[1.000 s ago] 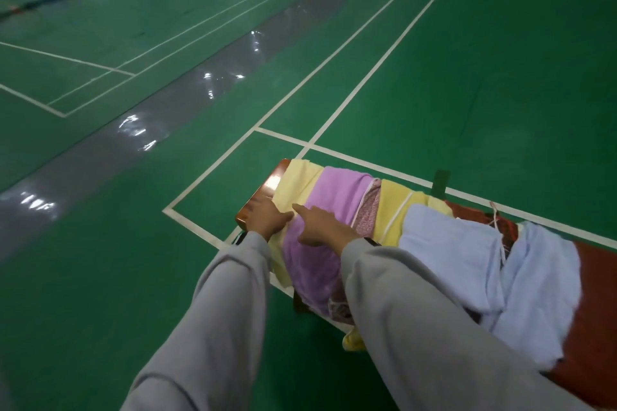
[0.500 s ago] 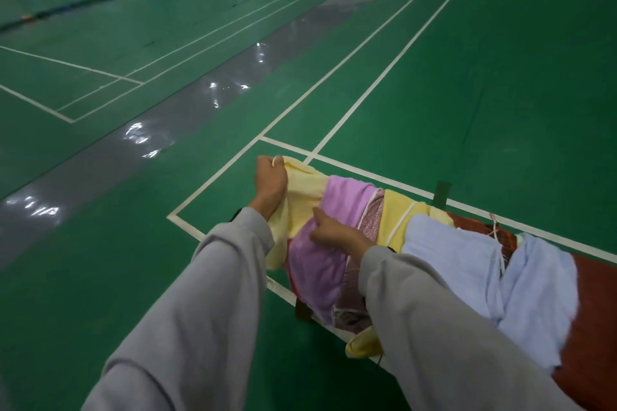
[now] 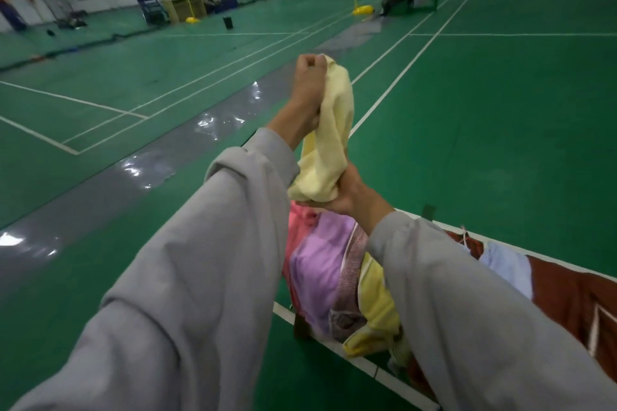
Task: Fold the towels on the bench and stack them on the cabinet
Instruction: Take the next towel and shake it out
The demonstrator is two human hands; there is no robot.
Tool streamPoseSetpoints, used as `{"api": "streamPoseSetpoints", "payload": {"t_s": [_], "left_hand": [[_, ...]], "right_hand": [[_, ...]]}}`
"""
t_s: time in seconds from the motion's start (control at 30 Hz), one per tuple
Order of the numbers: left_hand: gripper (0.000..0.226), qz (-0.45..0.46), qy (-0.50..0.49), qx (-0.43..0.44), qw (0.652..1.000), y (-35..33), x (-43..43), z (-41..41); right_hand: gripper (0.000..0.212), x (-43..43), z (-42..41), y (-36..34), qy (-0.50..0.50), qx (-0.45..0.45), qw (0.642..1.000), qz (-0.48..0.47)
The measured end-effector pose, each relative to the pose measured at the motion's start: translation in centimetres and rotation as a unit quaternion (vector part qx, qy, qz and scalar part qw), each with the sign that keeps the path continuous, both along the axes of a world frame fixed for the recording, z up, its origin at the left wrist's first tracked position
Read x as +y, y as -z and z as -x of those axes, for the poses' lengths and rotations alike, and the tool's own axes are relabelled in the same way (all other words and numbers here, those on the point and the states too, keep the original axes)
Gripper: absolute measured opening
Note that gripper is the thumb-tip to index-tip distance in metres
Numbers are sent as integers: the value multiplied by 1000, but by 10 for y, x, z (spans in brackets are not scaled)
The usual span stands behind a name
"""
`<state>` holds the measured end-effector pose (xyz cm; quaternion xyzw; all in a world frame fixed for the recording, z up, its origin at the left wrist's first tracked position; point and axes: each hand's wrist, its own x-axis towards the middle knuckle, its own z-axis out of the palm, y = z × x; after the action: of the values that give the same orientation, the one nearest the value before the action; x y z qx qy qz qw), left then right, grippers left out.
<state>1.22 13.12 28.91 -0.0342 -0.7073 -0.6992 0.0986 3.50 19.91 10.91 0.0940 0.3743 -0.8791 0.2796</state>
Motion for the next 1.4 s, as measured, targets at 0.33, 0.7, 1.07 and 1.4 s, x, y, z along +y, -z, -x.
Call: {"api": "streamPoseSetpoints", "payload": {"t_s": [0.33, 0.7, 1.07, 1.4], "left_hand": [[48, -79, -83, -139, 984, 25, -11, -12], [17, -148, 53, -187, 970, 46, 58, -49], [25, -42, 130, -225, 965, 58, 126, -71], [12, -157, 241, -152, 946, 18, 160, -64]], "right_hand": [[30, 114, -28, -118, 315, 81, 928, -181], [23, 250, -94, -125, 294, -17, 892, -344], [34, 340, -154, -130, 325, -66, 906, -263], [7, 376, -176, -175, 373, 40, 898, -230]]}}
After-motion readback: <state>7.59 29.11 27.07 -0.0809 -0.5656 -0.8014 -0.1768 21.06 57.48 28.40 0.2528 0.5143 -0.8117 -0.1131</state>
